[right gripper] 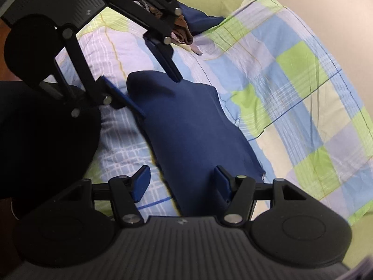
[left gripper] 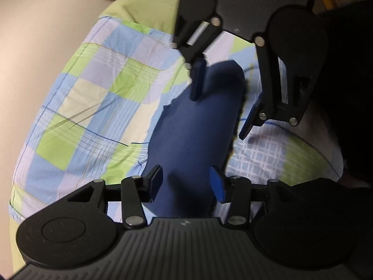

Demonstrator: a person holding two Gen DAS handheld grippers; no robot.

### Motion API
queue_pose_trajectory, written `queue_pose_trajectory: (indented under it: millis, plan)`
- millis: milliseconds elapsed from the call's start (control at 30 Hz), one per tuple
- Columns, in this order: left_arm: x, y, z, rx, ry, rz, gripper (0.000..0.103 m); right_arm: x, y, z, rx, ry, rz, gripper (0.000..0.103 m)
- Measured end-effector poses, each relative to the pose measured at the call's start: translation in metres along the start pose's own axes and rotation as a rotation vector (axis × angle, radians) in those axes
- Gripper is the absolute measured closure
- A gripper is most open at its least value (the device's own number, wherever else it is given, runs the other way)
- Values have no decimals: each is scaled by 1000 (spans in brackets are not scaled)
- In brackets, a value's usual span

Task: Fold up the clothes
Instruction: 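Grasp the folded navy cloth from both sides with both grippers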

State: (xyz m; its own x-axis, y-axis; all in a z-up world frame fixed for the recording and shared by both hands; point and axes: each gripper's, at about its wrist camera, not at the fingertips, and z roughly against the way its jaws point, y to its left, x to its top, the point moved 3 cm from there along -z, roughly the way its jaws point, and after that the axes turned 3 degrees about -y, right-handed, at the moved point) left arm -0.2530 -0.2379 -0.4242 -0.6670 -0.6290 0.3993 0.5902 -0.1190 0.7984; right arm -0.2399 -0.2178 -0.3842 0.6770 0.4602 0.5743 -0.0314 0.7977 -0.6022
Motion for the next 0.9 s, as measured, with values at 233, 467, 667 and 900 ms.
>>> queue_pose_trajectory:
  millis: [233,467,667,900]
  plan:
    - [-5,-13,-38,5,28,-110,43,-1,3,-18,-4,4,88,37]
    - [-23,-8,-40,8,45,-89,44,-21,-7,-20,1,43,164,53]
    - [-27,-7,-60,10,70,-73,44,-22,5,-33,-35,70,265,53]
    - [-36,-7,-70,9,61,-79,44,-24,10,-49,-57,87,330,50]
